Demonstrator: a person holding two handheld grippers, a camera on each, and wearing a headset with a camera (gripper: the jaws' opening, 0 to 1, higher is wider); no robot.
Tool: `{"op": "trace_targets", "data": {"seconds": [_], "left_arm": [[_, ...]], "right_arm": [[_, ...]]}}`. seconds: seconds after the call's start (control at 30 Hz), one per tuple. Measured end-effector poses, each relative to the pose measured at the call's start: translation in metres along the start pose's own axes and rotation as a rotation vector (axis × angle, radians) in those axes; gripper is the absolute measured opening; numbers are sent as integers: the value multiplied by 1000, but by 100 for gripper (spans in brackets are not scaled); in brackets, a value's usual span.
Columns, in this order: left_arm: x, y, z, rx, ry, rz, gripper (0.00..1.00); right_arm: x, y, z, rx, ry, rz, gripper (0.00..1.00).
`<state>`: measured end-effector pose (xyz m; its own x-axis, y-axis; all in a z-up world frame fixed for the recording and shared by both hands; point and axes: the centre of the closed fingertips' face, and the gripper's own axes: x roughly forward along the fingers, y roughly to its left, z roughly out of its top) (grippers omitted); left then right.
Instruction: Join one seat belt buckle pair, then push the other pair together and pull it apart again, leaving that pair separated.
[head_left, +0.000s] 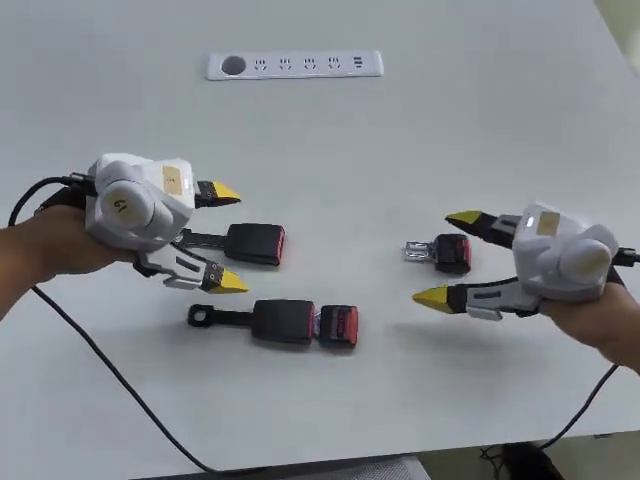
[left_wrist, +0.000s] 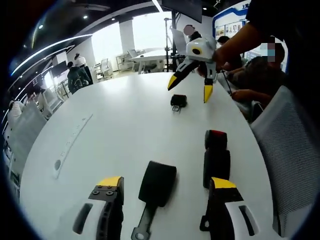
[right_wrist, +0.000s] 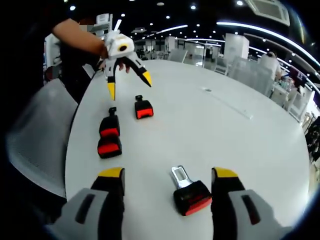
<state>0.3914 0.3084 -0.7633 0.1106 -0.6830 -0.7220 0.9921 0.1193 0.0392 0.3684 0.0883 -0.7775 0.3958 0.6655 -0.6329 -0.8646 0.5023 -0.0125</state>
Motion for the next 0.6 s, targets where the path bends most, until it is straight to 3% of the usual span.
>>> {"op": "trace_targets", "data": {"seconds": [0.23, 0.33, 0.5, 0.6], "left_arm": [[15, 15, -15, 35, 43, -22, 70], [22, 15, -21, 35, 58, -50, 67], [34, 16, -27, 45, 75, -79, 67], [39, 16, -29, 42, 72, -100, 58]], "right_arm": [[-1, -14, -14, 31, 26, 56, 72], [2, -13, -25, 11, 71, 86, 71], [5, -20, -34, 21, 96, 106, 71], [7, -18, -38, 22, 112, 127, 69]]}}
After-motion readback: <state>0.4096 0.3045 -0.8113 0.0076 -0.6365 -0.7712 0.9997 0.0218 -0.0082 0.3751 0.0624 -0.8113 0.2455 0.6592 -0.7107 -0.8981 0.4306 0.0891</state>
